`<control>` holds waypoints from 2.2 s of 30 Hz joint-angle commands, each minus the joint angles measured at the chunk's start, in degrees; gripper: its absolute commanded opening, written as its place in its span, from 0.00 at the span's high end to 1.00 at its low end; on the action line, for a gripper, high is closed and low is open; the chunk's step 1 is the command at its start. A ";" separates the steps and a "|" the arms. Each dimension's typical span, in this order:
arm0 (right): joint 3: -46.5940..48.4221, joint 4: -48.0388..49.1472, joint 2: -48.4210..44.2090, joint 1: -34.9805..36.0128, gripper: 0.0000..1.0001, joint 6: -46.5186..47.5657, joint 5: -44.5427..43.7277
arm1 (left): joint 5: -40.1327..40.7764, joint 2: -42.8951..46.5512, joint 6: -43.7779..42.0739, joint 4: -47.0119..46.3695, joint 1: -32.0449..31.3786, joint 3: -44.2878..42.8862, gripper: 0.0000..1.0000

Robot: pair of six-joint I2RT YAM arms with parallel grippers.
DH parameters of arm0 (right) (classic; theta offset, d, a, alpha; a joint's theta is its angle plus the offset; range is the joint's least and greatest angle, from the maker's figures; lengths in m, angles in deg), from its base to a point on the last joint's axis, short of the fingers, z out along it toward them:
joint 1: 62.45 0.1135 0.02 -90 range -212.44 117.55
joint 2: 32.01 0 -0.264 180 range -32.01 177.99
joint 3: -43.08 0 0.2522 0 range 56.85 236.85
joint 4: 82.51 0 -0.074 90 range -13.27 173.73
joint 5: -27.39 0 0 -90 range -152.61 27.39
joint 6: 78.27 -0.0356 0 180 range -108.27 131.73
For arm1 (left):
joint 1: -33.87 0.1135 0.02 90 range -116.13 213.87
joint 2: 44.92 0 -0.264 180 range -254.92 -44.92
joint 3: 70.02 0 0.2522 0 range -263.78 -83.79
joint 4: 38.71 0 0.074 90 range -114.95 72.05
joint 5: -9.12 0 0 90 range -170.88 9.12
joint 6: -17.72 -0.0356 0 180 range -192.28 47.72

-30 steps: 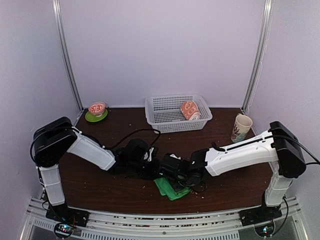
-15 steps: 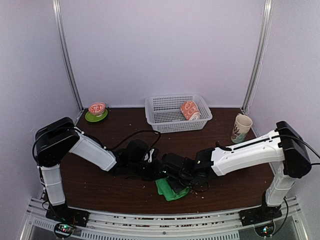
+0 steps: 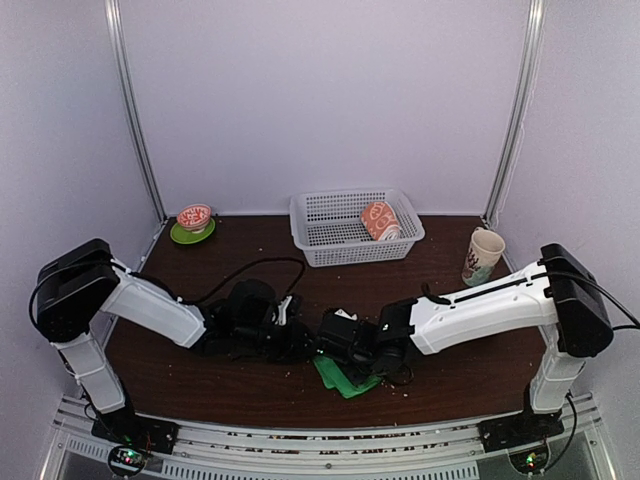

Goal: Roll the towels
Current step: Roll the towel at the center of the board.

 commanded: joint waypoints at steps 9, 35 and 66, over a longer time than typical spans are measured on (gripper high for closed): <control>1.23 -1.06 1.31 1.99 0.88 -1.36 -5.02 | -1.89 -4.52 1.51 -9.88 0.05 -7.67 0.78; -3.15 5.91 -5.45 1.75 0.44 1.84 6.19 | -7.80 -14.79 6.97 -21.73 3.39 -5.49 0.81; -22.23 22.97 -15.68 -15.33 0.51 -10.48 25.68 | -5.43 -14.14 4.70 -17.97 3.39 -3.40 0.83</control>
